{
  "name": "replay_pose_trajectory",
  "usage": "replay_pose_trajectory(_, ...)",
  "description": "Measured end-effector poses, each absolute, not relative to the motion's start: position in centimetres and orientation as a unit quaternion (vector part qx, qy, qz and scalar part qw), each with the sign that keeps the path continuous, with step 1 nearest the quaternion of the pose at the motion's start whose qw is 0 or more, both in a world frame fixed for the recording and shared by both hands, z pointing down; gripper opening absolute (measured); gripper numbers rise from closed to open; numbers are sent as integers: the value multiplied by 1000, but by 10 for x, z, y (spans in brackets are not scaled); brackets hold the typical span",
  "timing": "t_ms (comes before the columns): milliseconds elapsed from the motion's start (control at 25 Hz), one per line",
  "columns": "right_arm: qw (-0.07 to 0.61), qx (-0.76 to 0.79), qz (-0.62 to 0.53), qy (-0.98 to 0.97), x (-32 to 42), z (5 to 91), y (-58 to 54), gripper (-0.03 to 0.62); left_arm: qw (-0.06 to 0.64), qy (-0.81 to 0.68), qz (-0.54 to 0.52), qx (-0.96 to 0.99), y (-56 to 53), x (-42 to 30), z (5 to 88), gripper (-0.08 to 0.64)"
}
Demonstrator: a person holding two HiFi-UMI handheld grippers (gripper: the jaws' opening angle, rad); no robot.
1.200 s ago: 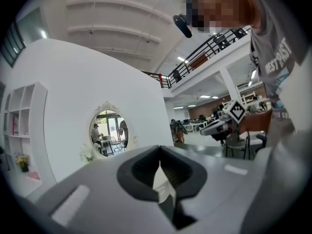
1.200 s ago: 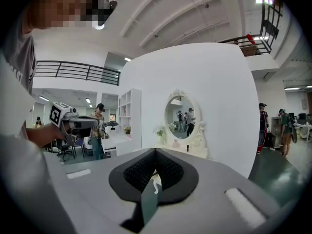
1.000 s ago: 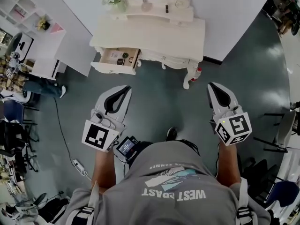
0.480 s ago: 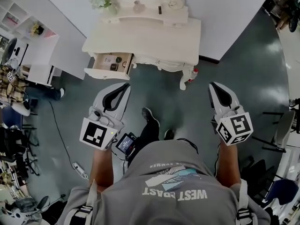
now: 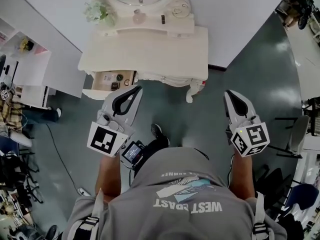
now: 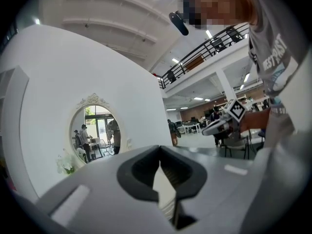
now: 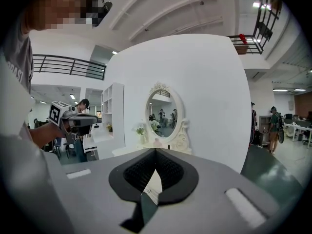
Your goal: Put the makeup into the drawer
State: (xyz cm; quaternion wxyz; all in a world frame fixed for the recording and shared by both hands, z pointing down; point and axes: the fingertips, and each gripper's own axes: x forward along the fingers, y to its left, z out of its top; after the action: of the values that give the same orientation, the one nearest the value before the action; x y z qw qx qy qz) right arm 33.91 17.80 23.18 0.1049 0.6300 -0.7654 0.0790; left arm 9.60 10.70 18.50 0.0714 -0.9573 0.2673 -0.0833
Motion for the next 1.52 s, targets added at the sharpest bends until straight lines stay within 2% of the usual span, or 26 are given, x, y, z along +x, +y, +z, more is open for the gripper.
replay_pose_trajectory(720,140,635,47,-758,268,211,49,3,69,268,-48,-960,-30,18,192,2)
replay_pose_trajectory(1520,138,575,53,-805,274,230,-113,14,61,365,-93,-924,-121,-16,199,2)
